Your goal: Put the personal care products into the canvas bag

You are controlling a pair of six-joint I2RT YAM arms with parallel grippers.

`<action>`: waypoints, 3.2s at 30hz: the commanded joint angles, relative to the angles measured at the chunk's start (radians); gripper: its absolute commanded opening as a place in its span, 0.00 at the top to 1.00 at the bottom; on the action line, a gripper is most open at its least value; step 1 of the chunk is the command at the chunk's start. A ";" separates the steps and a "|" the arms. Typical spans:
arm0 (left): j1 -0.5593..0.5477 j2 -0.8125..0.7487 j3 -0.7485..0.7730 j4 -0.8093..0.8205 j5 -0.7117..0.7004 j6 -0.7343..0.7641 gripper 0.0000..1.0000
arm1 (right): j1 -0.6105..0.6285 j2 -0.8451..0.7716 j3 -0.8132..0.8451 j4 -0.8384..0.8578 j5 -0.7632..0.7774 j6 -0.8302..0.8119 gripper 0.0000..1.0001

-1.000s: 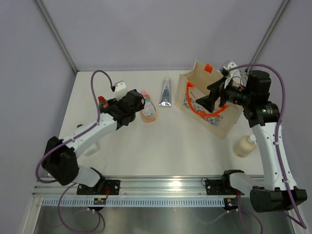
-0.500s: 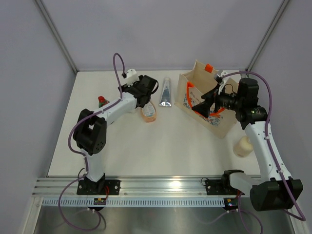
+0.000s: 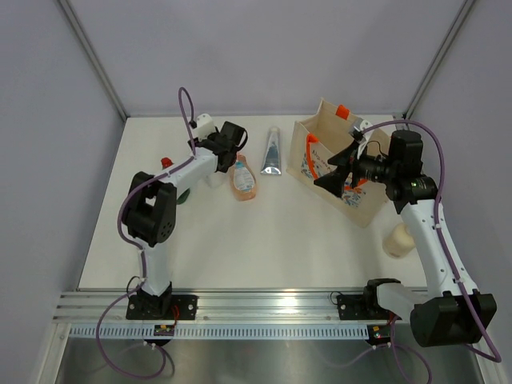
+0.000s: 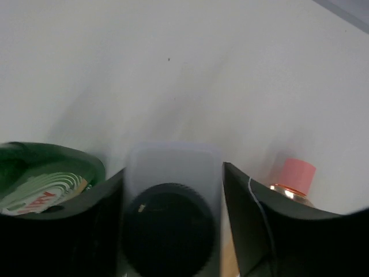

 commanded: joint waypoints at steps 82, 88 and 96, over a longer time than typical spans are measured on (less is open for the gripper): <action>0.066 -1.271 -0.641 0.286 1.318 0.923 0.01 | -0.008 0.289 0.639 -0.357 0.200 -0.243 1.00; 0.066 -1.372 -0.724 0.235 1.223 0.942 0.01 | -0.051 0.427 0.691 -0.449 0.429 -0.431 1.00; 0.066 -1.479 -0.805 0.228 1.174 0.945 0.01 | -0.050 0.571 0.656 -0.508 0.601 -0.560 1.00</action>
